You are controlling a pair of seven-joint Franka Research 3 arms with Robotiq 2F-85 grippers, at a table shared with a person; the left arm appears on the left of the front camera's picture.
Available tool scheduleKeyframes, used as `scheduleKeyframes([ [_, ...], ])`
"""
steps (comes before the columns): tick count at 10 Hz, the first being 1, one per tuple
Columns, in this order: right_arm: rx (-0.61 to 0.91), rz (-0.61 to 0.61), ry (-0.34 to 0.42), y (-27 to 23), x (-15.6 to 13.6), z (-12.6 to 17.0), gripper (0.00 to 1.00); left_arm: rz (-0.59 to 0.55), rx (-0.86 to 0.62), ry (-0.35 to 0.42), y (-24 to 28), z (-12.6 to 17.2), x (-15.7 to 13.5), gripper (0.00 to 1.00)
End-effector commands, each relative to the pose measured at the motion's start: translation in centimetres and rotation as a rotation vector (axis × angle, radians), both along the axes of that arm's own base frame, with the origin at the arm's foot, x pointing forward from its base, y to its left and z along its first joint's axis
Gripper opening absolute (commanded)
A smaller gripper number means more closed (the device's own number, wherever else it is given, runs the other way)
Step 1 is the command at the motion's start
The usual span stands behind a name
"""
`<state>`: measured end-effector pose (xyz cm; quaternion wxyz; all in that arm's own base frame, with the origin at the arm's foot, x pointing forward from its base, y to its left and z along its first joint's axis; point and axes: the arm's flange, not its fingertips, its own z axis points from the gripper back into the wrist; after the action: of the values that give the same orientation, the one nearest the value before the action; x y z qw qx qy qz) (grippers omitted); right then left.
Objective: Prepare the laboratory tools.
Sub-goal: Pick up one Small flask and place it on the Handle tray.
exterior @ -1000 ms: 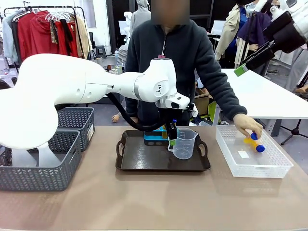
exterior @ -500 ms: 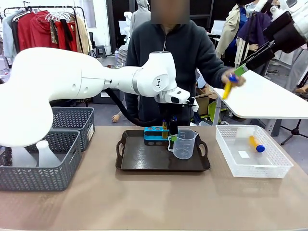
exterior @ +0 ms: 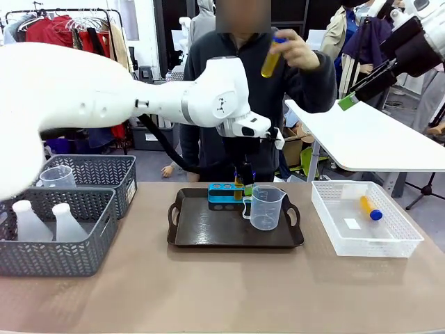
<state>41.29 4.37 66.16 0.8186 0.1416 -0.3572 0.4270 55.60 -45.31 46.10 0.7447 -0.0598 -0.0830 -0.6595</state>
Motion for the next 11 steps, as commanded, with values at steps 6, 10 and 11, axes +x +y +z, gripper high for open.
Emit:
scheduleKeyframes([
  [6, 0.024, 0.013, -0.004, -0.1, 0.1, 0.1, 1.0, 0.242, 0.023, -0.173, 12.4, 13.5, -7.2, 1.0],
  [10, 0.024, 0.013, -0.004, -0.1, 0.1, 0.1, 1.0, 0.575, 0.077, -0.241, 18.3, 18.7, -7.4, 1.0],
  [11, 0.024, 0.013, -0.004, -0.1, 0.1, 0.1, 1.0, 0.649, 0.116, -0.257, 19.7, 19.6, -7.4, 1.0],
])
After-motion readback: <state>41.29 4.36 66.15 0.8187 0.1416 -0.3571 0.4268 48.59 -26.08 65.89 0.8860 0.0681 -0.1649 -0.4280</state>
